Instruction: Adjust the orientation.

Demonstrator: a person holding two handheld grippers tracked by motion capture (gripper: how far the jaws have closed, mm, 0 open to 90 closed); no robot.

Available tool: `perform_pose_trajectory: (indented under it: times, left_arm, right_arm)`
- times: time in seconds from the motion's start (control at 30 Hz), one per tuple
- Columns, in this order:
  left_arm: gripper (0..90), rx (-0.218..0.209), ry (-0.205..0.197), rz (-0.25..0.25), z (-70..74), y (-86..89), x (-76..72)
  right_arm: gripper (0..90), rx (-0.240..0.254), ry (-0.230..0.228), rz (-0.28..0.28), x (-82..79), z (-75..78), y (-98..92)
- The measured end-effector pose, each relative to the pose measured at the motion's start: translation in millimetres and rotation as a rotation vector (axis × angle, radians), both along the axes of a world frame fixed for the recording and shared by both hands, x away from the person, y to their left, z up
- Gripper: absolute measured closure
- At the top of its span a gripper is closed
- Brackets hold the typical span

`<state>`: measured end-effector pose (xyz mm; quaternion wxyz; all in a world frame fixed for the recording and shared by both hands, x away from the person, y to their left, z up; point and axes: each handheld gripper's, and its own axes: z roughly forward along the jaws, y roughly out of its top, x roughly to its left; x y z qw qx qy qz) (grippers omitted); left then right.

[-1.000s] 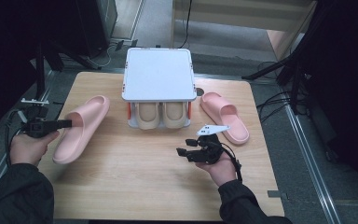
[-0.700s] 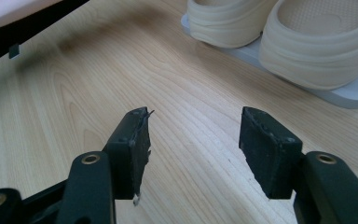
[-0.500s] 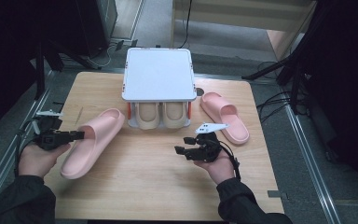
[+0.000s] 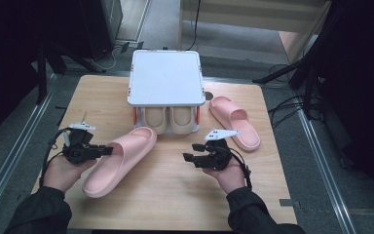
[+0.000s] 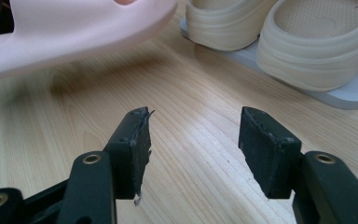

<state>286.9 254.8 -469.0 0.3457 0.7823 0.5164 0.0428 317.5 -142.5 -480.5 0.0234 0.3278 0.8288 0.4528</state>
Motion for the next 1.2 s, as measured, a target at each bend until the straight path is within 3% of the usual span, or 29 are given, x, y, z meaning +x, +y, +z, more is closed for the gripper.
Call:
perform_pose_trajectory:
  times: [0.17, 0.33, 0.5, 0.67, 0.8, 1.03, 1.2]
  left_arm:
    - [81.1, 0.014, 0.037, -0.056, -8.5, -21.7, 5.5]
    - [80.2, 0.048, 0.043, -0.105, -15.2, -41.9, 9.3]
    - [76.5, 0.055, 0.064, -0.144, -19.2, -54.7, 10.5]
    - [74.1, 0.016, 0.067, -0.170, -18.2, -53.7, 9.7]
    - [71.9, 0.004, 0.037, -0.191, -12.8, -48.3, 6.8]
    - [76.1, -0.006, 0.017, -0.159, -8.4, -31.9, 5.2]
    - [76.8, 0.017, 0.046, -0.122, -17.6, -28.1, 8.6]
  right_arm:
    - [44.6, -0.001, 0.002, 0.003, -1.9, -2.5, 1.9]
    - [45.8, -0.016, -0.014, 0.009, -5.4, -4.5, 6.0]
    - [46.8, -0.016, -0.010, -0.001, -5.9, -7.2, 7.5]
    - [47.4, -0.030, -0.003, 0.010, -7.6, -12.0, 14.4]
    - [50.0, -0.033, -0.003, 0.018, -8.7, -15.3, 19.5]
    - [60.0, -0.023, 0.022, 0.016, -8.7, -20.3, 29.2]
    - [63.7, -0.019, 0.050, 0.036, -10.1, -25.5, 40.3]
